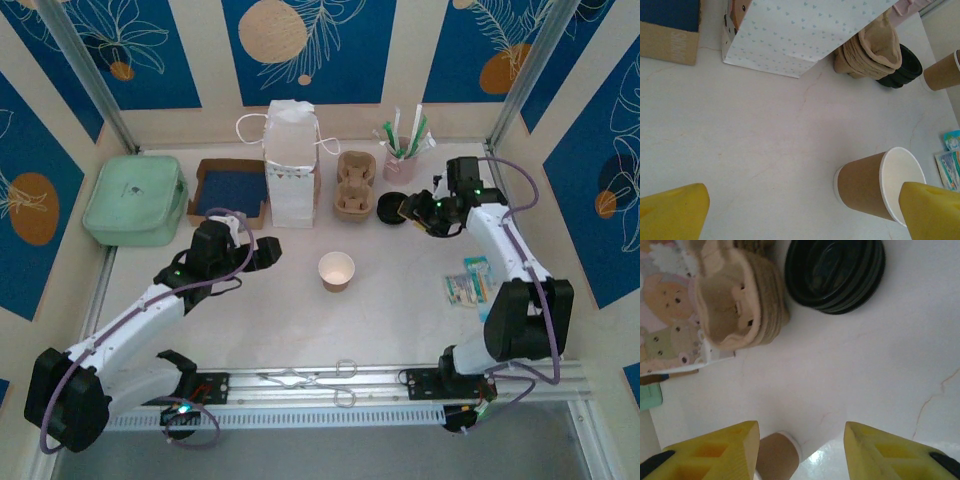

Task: Pack the takeout coffee

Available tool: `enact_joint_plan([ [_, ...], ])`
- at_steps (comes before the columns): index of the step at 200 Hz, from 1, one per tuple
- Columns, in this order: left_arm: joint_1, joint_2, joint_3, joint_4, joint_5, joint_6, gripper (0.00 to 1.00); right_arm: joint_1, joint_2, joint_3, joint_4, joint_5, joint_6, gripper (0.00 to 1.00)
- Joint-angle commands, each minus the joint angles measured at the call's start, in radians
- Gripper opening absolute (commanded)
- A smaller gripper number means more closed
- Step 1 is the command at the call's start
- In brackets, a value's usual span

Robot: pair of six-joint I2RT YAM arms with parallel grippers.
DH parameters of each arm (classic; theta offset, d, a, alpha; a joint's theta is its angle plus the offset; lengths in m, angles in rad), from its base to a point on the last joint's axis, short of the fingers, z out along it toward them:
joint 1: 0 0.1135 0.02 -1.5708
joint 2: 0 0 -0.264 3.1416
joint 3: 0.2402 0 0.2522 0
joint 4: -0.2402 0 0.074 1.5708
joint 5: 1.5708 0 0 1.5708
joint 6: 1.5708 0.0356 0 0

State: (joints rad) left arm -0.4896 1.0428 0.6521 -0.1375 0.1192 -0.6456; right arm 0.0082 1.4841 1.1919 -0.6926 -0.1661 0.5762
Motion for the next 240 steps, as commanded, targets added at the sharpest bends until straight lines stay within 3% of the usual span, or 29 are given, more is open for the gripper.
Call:
enact_joint_plan([
  [1,-0.014,-0.015,0.021,-0.005,-0.003,0.024,0.97,-0.032,0.064,0.053,0.017,-0.046,-0.029,0.49],
  [65,-0.015,0.005,0.023,0.001,-0.007,0.030,0.97,-0.081,0.220,0.154,0.023,-0.015,-0.028,0.48],
  [240,-0.015,0.037,0.043,0.028,0.009,0.039,0.97,-0.033,0.453,0.338,-0.032,0.088,-0.016,0.40],
])
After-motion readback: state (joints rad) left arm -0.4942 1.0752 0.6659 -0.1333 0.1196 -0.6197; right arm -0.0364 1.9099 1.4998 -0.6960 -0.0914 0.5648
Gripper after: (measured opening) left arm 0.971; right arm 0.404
